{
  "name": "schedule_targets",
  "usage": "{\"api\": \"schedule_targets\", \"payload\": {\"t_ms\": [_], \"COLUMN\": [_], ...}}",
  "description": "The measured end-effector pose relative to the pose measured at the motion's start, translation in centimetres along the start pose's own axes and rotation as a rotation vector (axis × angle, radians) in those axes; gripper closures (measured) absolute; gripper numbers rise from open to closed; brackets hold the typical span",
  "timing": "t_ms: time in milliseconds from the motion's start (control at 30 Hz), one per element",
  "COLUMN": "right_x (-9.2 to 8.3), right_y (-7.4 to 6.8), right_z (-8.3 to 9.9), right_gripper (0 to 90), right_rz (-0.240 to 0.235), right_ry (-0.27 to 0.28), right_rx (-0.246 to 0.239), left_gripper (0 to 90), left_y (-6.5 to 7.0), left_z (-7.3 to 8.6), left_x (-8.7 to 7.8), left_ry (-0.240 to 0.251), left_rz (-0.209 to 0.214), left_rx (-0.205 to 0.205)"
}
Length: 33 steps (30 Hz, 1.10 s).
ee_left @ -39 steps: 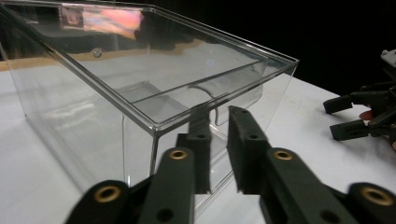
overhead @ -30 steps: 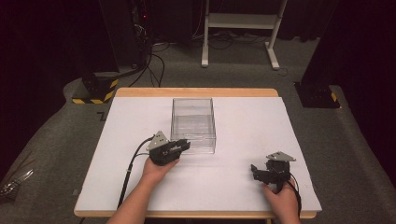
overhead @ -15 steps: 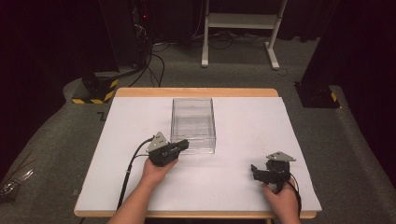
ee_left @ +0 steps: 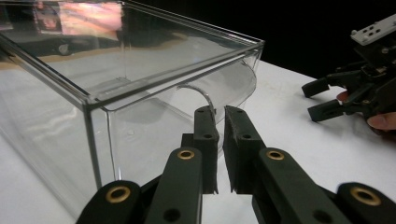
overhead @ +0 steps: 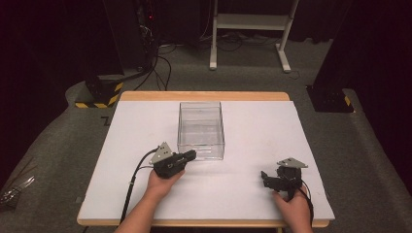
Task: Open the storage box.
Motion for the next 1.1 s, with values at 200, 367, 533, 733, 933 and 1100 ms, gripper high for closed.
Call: {"api": "schedule_targets", "payload": {"t_ms": [200,367,533,733,933,1100], "right_x": [0.0,0.0,0.0,0.0,0.0,0.0], "right_y": [0.0,0.0,0.0,0.0,0.0,0.0], "right_z": [0.0,0.0,0.0,0.0,0.0,0.0], "right_gripper": [12.3,12.3,12.2,12.3,12.3,12.3], "right_rz": [0.000,-0.001,-0.002,-0.001,-0.001,-0.001], "right_ry": [0.000,-0.001,-0.002,0.000,0.000,0.000], "right_rx": [0.000,0.001,0.003,0.000,0.000,0.000], "left_gripper": [84.2,84.3,84.5,84.6,84.8,84.8], "left_y": [0.8,1.5,2.1,2.9,3.5,4.1], "left_z": [0.3,0.6,0.8,1.0,1.2,1.3], "left_x": [-0.6,-1.0,-1.4,-1.9,-2.3,-2.7], "left_ry": [0.006,0.011,0.010,0.002,-0.003,-0.010], "left_rz": [0.009,0.016,0.024,0.025,0.026,0.031], "left_rx": [-0.001,-0.008,-0.002,0.000,-0.008,-0.007]}}
Point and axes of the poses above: each handheld gripper's, and its own axes: x roughly forward along the jaws, z roughly out of its underside, y roughly to its right, the point moved 8 cm from there along x, roughly forward along the jaws
